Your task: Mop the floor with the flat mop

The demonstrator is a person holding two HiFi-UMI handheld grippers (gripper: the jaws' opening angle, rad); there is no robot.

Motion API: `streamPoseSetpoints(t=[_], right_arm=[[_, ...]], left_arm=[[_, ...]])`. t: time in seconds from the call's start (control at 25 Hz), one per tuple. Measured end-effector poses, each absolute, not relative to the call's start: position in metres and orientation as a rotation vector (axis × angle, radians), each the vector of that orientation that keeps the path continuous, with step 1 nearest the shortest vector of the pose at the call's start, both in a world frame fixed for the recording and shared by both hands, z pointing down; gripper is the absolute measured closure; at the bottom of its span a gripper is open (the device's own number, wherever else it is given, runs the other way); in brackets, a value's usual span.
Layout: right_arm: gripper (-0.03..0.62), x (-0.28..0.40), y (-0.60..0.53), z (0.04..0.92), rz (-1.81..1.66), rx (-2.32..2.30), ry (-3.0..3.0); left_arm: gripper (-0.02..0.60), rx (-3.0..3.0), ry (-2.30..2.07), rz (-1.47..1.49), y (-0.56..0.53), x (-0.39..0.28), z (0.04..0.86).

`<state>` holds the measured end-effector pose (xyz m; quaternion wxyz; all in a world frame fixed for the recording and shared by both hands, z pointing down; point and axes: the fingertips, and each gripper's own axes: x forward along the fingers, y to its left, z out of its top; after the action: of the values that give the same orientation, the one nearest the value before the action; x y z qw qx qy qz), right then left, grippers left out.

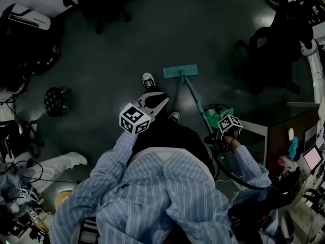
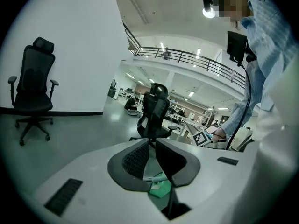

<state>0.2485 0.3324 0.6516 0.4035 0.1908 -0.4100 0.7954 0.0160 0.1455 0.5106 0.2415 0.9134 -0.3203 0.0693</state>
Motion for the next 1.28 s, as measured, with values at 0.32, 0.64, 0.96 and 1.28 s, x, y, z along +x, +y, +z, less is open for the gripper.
streamPoseSetpoints(t=[0.32,0.64,0.96,1.28], right_arm=[[0.566,0.247,0.349,0.631,2.047,0.48,-1.006],[0.566,0.256,0.367,0.651,2.111,0.472,-1.024],[0.566,0.225,0.354,0.614,2.194,0.477,-1.04],[0.566,0.234,0.36,0.627,2.24,0.516,-1.013]], left_arm=[[0.538,2.483,-0.869,0.203,0.146,0.009,0.511],[0.538,2.525,-0.838,0.233,0.163,0.033,0.522],[0.538,2.542,-0.814,0.229,0.158,0.014,0.489],[0.538,2.557,-0.816,0.227,0.159,0.018,0.498]])
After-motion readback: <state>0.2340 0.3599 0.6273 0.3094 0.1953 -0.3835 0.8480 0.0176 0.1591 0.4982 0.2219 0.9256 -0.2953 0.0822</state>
